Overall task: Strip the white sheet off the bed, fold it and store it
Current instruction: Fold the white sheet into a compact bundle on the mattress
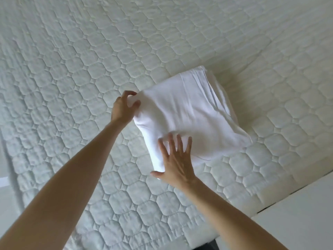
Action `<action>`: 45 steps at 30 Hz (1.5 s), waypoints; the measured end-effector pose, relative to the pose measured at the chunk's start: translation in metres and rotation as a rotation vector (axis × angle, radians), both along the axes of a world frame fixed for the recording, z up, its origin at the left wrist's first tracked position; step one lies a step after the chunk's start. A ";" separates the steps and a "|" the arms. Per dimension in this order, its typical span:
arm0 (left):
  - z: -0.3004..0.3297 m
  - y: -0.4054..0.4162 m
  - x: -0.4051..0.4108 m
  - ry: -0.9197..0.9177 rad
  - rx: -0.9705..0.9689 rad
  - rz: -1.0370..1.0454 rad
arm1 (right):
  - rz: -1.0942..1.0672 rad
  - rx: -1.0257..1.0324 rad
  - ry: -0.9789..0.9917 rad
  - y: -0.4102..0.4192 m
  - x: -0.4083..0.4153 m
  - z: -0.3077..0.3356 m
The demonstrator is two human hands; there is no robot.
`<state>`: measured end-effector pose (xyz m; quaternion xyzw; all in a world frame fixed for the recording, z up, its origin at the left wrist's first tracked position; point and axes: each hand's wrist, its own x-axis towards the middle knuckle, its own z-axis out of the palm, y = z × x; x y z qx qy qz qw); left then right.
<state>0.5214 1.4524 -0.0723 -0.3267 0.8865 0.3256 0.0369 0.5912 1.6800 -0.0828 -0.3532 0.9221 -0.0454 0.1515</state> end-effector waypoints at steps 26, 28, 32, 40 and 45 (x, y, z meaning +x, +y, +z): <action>-0.016 0.055 0.161 -0.069 -0.473 -0.902 | -0.004 -0.102 -0.071 0.148 0.008 0.001; -0.005 0.036 0.152 0.111 -0.390 -0.844 | -0.022 -0.225 -0.116 0.156 -0.011 0.024; 0.030 0.004 0.120 0.221 -0.344 -0.960 | 0.009 -0.303 -0.123 0.157 -0.047 0.061; 0.040 0.015 0.038 -0.358 0.114 -0.996 | -0.216 -0.510 -0.309 0.167 -0.100 0.096; 0.020 0.017 0.040 -0.238 0.947 -0.228 | -0.534 -0.676 -0.165 0.149 -0.155 0.088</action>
